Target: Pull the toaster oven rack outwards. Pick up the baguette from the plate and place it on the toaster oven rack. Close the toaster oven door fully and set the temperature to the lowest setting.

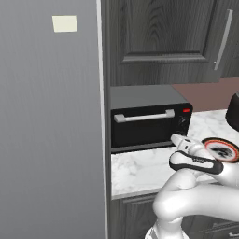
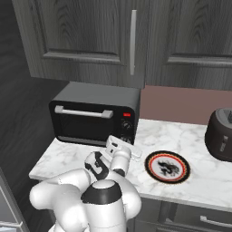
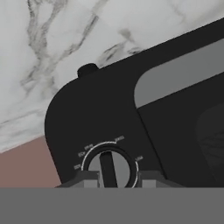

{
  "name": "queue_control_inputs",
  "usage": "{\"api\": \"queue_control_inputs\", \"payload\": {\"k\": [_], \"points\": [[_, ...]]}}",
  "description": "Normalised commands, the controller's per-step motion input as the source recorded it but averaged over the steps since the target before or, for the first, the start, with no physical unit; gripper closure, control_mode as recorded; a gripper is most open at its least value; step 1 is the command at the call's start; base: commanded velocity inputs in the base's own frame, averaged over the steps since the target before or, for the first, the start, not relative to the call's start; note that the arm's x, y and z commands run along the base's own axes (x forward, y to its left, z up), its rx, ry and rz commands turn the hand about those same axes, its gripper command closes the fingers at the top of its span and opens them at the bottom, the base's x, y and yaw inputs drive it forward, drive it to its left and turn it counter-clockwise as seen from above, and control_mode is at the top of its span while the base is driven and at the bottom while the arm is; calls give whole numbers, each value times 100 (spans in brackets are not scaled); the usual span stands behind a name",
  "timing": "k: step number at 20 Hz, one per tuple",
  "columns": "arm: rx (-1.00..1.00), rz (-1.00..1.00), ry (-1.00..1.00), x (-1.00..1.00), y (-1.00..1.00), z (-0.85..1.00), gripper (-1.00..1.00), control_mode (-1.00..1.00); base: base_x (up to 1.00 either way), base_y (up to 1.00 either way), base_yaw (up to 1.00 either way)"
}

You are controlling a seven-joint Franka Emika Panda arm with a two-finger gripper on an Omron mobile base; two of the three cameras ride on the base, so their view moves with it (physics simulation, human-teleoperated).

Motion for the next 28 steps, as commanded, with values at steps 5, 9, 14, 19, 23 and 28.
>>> {"api": "queue_control_inputs", "payload": {"k": [5, 9, 14, 19, 23, 28], "points": [[-15, 0, 0, 1, 0, -13, 100, -100, 0, 0, 0], [-14, 0, 0, 0, 0, -10, 100, -100, 0, 0, 0], [-15, 0, 0, 0, 0, -11, 100, -100, 0, 0, 0], [-17, 0, 0, 0, 0, -16, 100, -100, 0, 0, 0], [-18, 0, 0, 0, 0, -15, 100, -100, 0, 0, 0], [-19, 0, 0, 0, -1, -14, 100, -100, 0, 0, 0]]}}
